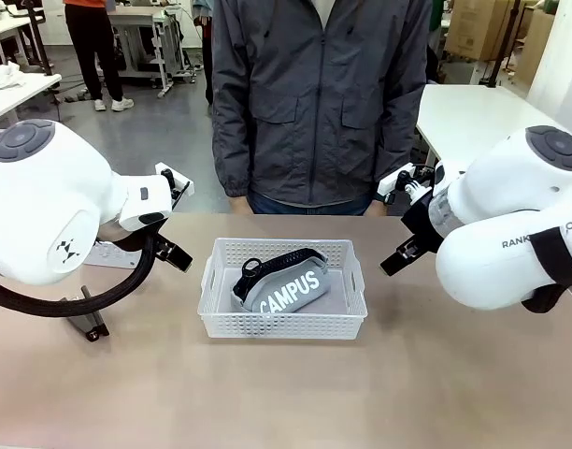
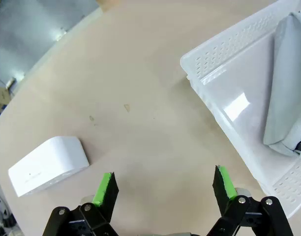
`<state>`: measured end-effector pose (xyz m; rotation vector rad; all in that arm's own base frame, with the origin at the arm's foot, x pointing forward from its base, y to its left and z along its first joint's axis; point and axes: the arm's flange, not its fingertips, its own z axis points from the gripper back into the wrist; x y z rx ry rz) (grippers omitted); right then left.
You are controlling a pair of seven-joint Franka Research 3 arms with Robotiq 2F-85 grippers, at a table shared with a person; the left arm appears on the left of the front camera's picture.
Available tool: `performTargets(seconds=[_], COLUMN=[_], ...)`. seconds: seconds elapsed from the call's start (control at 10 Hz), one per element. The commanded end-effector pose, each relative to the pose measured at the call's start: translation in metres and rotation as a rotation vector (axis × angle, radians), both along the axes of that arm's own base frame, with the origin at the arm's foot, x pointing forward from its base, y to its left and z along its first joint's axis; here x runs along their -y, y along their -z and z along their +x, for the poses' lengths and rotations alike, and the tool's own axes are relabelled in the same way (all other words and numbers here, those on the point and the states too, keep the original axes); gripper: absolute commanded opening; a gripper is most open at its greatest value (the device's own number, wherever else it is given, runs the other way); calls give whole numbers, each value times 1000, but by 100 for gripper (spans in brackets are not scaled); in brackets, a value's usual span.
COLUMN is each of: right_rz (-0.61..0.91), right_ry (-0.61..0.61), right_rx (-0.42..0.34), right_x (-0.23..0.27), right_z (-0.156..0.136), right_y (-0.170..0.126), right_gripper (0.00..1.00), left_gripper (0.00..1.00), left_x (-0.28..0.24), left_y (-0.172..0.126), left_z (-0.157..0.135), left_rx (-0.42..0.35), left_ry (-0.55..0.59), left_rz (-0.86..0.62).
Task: Efficiently arrange items inside the basket to fit them all.
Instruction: Pick up the Digital clock and place it inside the Organizing basket.
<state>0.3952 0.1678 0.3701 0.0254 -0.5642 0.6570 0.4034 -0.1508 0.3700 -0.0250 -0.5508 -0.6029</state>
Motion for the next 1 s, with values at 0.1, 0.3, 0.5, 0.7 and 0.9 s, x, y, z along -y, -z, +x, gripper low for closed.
performTargets(seconds=[0.1, 0.3, 0.5, 0.7, 0.9], right_rz=[1, 1, 1, 1, 1], right_ry=[1, 1, 1, 1, 1], right_rx=[0, 0, 0, 0, 0], right_x=[0, 0, 0, 0, 0], right_z=[0, 0, 0, 0, 0], right_y=[0, 0, 0, 0, 0], right_gripper=[100, 100, 100, 100, 100], left_gripper=[100, 100, 100, 100, 100], left_x=[0, 0, 0, 0, 0], left_y=[0, 0, 0, 0, 0], left_z=[0, 0, 0, 0, 0], left_rx=[0, 0, 0, 0, 0], left_ry=[1, 1, 1, 1, 1], left_rz=[0, 0, 0, 0, 0])
